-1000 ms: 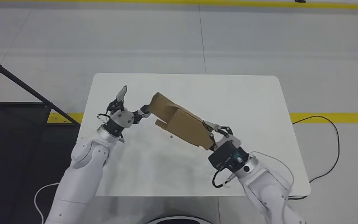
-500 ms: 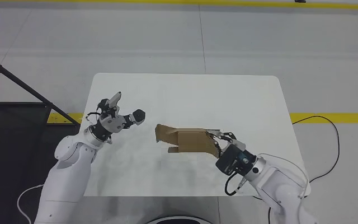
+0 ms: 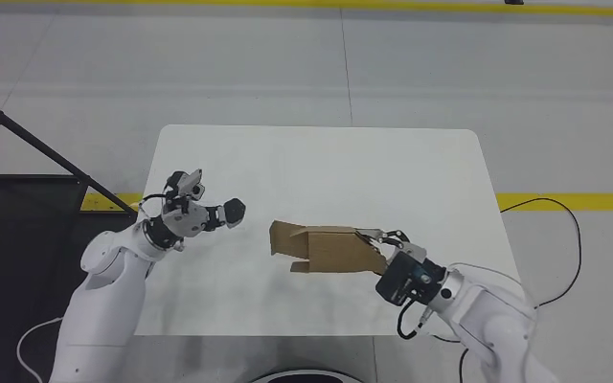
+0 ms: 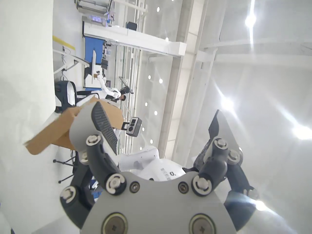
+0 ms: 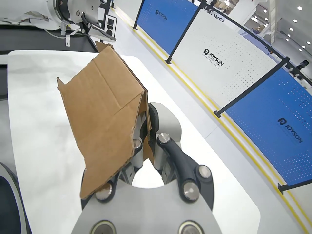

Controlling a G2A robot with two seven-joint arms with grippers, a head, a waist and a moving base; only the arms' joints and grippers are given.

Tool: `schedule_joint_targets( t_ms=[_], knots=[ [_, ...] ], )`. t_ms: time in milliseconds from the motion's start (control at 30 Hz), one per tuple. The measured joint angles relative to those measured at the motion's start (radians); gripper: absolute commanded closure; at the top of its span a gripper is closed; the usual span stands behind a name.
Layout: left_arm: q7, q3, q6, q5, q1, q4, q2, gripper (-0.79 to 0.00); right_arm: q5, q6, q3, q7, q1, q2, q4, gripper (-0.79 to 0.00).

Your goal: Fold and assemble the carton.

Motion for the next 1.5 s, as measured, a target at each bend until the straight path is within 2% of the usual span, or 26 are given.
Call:
schedule_joint_targets(
  t_ms=[233, 633, 767, 867, 1100, 1333, 1500],
  knots=[
    [-0.143, -0.012, 0.014, 0.021, 0.030, -0.068, 0.013, -0.785, 0.036, -0.004, -0.024, 0.058, 0.034, -0.001, 0.017, 0.000],
    [-0.116, -0.003, 0.005, 0.029, 0.038, -0.077, 0.013, -0.785, 0.036, -0.003, -0.024, 0.058, 0.033, -0.001, 0.017, 0.000],
    [-0.134, 0.014, -0.022, 0.047, 0.046, -0.086, 0.015, -0.785, 0.045, 0.017, -0.037, 0.095, 0.032, -0.002, 0.026, 0.000],
    [-0.179, 0.022, -0.070, 0.077, 0.051, -0.105, 0.018, -0.785, 0.065, 0.033, -0.049, 0.124, 0.046, -0.004, 0.037, 0.000],
    [-0.276, 0.060, -0.252, 0.226, 0.061, -0.164, 0.025, -0.785, 0.096, 0.043, -0.082, 0.155, 0.072, -0.007, 0.060, 0.000],
    [-0.225, 0.081, -0.397, 0.360, 0.074, -0.198, 0.029, -0.785, 0.109, 0.037, -0.100, 0.174, 0.090, -0.007, 0.067, 0.000],
    [-0.186, 0.101, -0.458, 0.414, 0.085, -0.219, 0.031, -0.785, 0.115, 0.035, -0.109, 0.177, 0.097, -0.007, 0.068, 0.000]
  ],
)
